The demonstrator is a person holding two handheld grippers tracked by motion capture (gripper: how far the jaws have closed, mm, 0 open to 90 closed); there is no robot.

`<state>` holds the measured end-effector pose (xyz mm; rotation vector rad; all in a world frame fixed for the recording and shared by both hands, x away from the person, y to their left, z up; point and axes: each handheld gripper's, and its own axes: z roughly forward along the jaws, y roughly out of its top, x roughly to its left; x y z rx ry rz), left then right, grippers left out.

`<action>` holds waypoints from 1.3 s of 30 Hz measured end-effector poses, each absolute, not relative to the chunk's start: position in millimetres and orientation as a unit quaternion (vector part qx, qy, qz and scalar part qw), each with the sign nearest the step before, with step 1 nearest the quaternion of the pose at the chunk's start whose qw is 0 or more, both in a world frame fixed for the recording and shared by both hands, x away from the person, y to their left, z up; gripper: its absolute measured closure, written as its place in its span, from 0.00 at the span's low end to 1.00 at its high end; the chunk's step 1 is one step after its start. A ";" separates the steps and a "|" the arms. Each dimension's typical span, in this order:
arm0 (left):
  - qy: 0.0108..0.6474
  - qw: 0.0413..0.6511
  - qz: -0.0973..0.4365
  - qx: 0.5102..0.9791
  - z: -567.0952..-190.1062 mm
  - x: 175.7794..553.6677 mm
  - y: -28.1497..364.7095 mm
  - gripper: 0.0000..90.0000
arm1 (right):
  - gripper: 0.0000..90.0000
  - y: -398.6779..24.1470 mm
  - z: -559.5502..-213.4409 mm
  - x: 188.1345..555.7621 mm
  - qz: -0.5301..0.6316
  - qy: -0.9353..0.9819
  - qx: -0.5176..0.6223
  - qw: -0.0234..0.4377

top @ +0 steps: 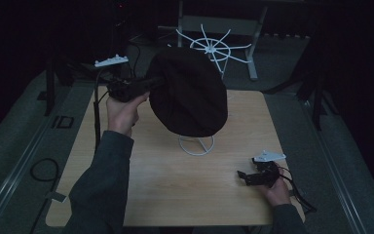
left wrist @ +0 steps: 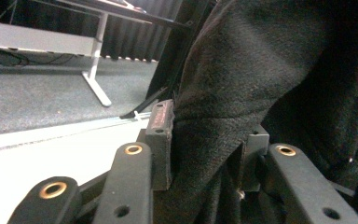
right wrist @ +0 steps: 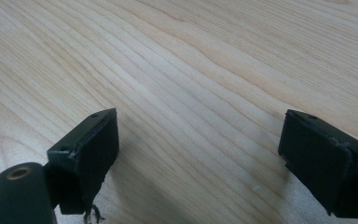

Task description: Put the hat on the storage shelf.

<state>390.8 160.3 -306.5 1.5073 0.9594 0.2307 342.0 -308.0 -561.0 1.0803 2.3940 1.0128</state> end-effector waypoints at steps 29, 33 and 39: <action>0.426 0.603 0.130 0.662 -304.9 383.6 166.4 0.42 | 0.13 -308.1 -560.9 341.9 0.355 0.839 0.378 0.163; 0.425 0.598 0.146 0.663 -304.3 379.6 168.1 0.41 | 0.13 -308.1 -560.9 341.9 0.355 0.839 0.378 0.163; 0.433 0.593 0.155 0.661 -310.0 375.5 177.6 0.41 | 0.13 -308.0 -560.9 341.9 0.355 0.839 0.378 0.163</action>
